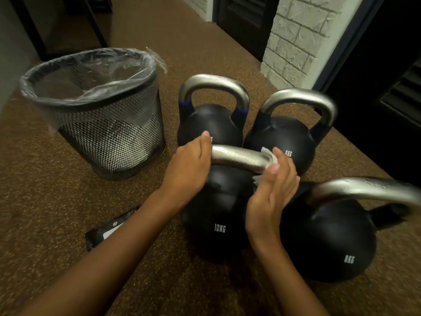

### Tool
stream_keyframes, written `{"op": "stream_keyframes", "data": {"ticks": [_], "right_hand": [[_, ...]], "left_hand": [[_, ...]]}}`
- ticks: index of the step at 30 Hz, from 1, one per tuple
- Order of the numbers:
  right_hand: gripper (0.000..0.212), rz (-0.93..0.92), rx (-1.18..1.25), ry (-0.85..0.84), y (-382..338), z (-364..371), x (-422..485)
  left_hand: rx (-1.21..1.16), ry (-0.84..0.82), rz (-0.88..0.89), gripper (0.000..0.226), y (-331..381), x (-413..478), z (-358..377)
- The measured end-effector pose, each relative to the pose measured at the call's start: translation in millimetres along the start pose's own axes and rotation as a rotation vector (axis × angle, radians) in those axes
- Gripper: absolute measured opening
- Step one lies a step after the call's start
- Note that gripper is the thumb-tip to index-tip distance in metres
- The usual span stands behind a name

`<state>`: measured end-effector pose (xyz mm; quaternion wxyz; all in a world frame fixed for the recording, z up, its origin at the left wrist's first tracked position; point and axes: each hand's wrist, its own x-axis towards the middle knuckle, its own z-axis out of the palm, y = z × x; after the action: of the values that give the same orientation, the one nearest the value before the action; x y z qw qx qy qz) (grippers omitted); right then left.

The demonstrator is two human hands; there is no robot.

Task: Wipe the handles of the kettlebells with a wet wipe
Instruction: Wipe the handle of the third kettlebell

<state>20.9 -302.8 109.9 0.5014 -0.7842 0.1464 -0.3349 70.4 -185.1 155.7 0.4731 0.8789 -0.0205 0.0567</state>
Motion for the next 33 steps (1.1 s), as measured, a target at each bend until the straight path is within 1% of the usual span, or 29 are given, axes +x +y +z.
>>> {"op": "stream_keyframes", "data": {"ticks": [2, 6, 7, 9, 12, 13, 15, 17, 20, 21, 22, 24, 28, 29, 31, 33], "right_hand": [[0.058, -0.011, -0.038, 0.006, 10.5, -1.6, -4.0], [0.069, 0.184, 0.044, 0.048, 20.6, -1.0, -10.9], [0.07, 0.188, 0.046, 0.048, 19.5, -0.8, -11.4], [0.065, 0.106, 0.007, 0.026, 12.7, -1.0, -10.0], [0.051, -0.104, -0.102, -0.068, -0.6, -0.6, -2.2], [0.051, -0.146, -0.138, -0.092, -2.3, -0.5, 0.3], [0.052, -0.167, -0.184, -0.088, 0.0, -2.8, 5.2], [0.055, -0.092, -0.158, -0.033, 12.5, -4.8, 4.6], [0.081, 0.161, 0.068, 0.061, 27.0, -2.6, -4.4], [0.083, 0.211, 0.107, 0.073, 27.7, -1.7, -7.8], [0.078, 0.224, 0.102, 0.069, 25.8, -1.0, -10.4], [0.067, 0.158, 0.032, 0.038, 19.0, -0.1, -13.8], [0.054, -0.117, -0.171, -0.057, 4.5, -2.5, -4.3], [0.051, -0.162, -0.213, -0.076, 2.0, -4.3, 1.5], [0.051, -0.204, -0.293, -0.12, -6.5, -11.3, 14.8], [0.055, -0.145, -0.326, -0.212, -14.6, -19.9, 30.7]], "left_hand": [[-0.003, 0.002, -0.001, 0.042, 0.2, -0.5, -0.3], [-0.009, 0.01, 0.006, 0.042, 1.5, -1.5, -0.5], [-0.009, 0.013, 0.004, 0.043, 1.8, -1.5, -0.6], [-0.009, 0.017, 0.001, 0.044, 1.3, -1.2, -0.7], [-0.006, 0.019, 0.007, 0.045, 0.8, -0.7, -0.4], [-0.006, 0.014, 0.007, 0.045, 0.6, -0.8, -0.5], [-0.003, -0.001, 0.005, 0.044, 0.9, -1.2, -1.5], [0.0, -0.008, 0.002, 0.044, 1.1, -1.1, -2.5], [0.008, -0.002, 0.008, 0.044, 0.9, -1.1, -2.0], [0.011, -0.002, 0.011, 0.044, 0.7, -1.0, -1.7], [0.013, -0.003, 0.014, 0.044, 0.9, -1.2, -1.7], [0.016, -0.002, 0.016, 0.044, 0.5, -1.0, -1.6], [0.009, 0.004, -0.001, 0.046, 0.2, -0.5, -0.5], [0.007, 0.005, -0.006, 0.046, -0.1, -0.6, -0.3], [0.001, 0.0, -0.01, 0.045, 0.3, -0.8, -0.5], [-0.005, -0.004, -0.005, 0.045, 1.3, -1.4, -1.2]]}}
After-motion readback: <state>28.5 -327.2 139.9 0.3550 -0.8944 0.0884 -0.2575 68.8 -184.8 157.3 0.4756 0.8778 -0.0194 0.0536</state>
